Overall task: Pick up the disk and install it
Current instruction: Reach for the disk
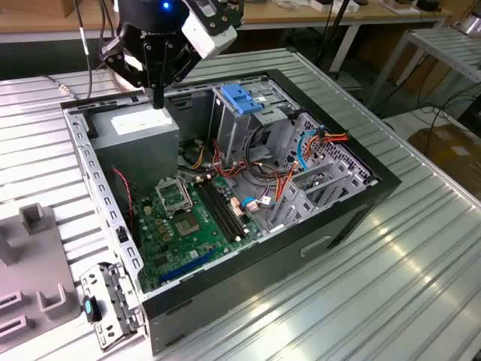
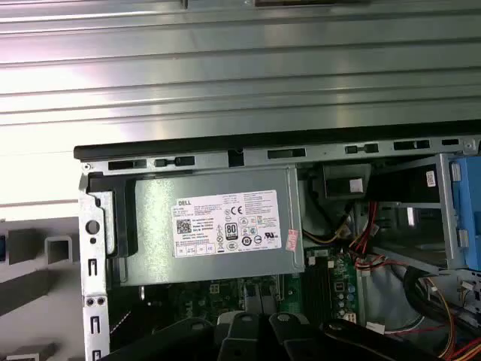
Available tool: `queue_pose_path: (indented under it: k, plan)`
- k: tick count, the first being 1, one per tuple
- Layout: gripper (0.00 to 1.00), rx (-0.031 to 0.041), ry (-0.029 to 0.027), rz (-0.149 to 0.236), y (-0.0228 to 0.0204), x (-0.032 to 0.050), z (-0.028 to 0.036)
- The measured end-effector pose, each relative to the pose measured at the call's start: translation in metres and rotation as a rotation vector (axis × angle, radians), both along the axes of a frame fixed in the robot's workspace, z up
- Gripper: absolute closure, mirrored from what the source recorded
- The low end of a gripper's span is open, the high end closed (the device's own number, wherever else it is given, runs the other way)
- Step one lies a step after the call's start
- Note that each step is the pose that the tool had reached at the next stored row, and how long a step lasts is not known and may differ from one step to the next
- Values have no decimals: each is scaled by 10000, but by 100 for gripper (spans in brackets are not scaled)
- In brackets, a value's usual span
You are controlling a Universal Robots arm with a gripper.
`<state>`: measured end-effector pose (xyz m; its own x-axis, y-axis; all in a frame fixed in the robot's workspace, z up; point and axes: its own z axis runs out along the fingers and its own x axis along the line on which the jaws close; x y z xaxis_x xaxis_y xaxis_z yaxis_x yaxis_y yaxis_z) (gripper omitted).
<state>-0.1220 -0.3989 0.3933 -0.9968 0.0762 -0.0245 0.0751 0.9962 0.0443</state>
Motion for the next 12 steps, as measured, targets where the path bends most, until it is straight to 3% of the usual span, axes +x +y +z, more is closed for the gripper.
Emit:
queue_pose_path:
  k: [12]
  plan:
    - [89, 0, 0, 0, 0, -124, 0]
